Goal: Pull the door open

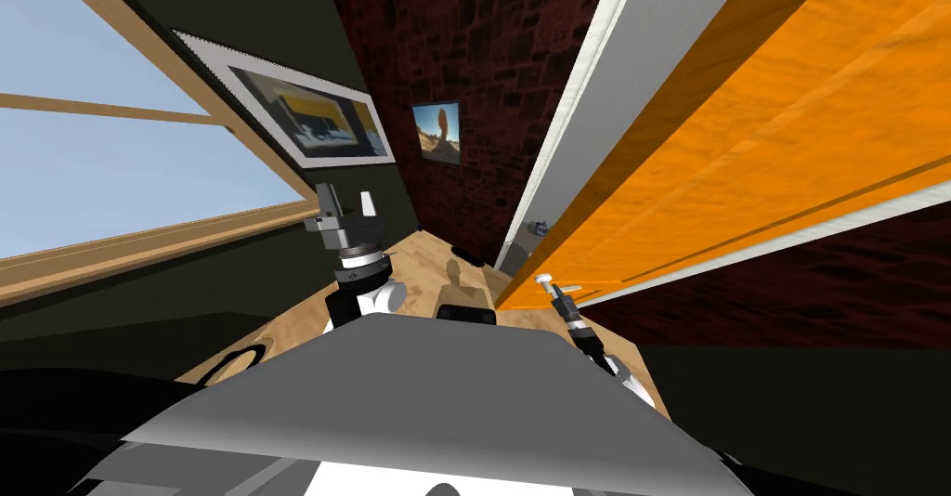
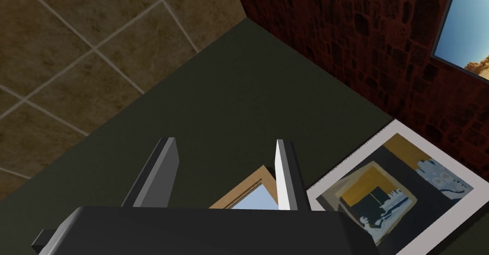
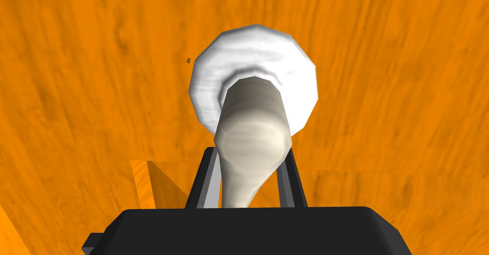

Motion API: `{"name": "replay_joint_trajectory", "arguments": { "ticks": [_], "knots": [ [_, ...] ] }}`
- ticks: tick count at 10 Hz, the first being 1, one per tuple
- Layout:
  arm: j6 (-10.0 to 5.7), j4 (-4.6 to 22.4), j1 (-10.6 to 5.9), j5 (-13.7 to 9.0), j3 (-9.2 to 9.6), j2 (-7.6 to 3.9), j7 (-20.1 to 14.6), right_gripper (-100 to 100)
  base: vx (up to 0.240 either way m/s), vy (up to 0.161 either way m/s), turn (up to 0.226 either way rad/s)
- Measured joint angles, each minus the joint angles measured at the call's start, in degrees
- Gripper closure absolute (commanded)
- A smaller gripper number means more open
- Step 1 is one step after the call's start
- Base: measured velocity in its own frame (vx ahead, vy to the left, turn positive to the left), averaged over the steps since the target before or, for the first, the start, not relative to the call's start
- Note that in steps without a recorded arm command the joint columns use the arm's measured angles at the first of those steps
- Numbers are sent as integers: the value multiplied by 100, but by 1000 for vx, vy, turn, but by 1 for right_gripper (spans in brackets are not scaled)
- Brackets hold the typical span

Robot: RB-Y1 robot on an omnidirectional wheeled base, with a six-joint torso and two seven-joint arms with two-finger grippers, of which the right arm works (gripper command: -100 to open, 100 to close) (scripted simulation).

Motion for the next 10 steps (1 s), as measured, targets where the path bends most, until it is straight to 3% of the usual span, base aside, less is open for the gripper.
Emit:
{"name": "replay_joint_trajectory", "arguments": {
  "ticks": [4,10],
  "knots": [
    [-156,118,18,44,-22,-18,-30,100,-185,-80,161],
    [-531,433,16,134,-98,-73,-45,100,-214,-89,174]
  ]
}}
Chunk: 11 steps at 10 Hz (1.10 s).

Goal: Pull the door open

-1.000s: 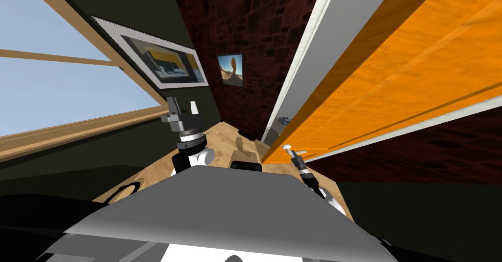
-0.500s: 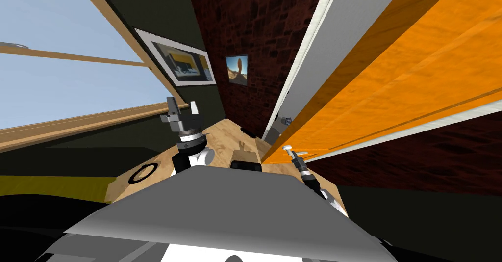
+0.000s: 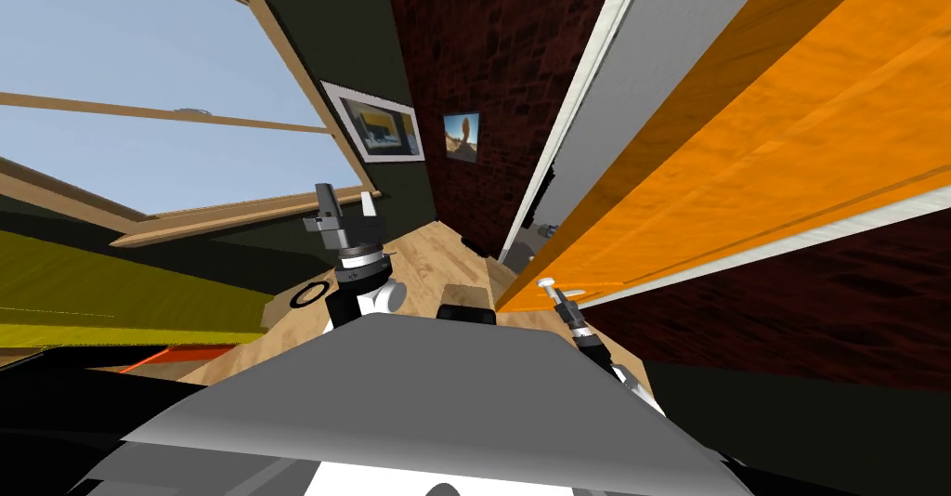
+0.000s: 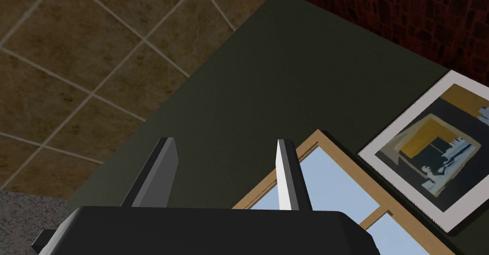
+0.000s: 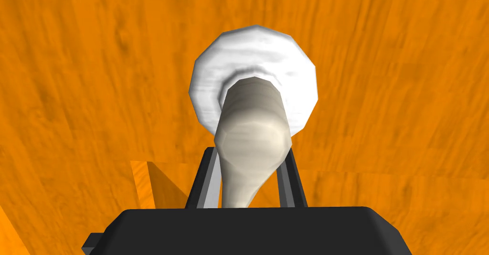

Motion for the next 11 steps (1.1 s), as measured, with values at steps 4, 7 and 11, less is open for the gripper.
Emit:
{"name": "replay_joint_trajectory", "arguments": {
  "ticks": [4,7,11],
  "knots": [
    [-55,39,22,27,-32,-23,-23,100,-157,-59,129],
    [-87,89,-33,66,-28,-17,-36,100,-198,-93,152],
    [-143,181,-97,118,-44,-26,-37,100,-221,-88,160]
  ]
}}
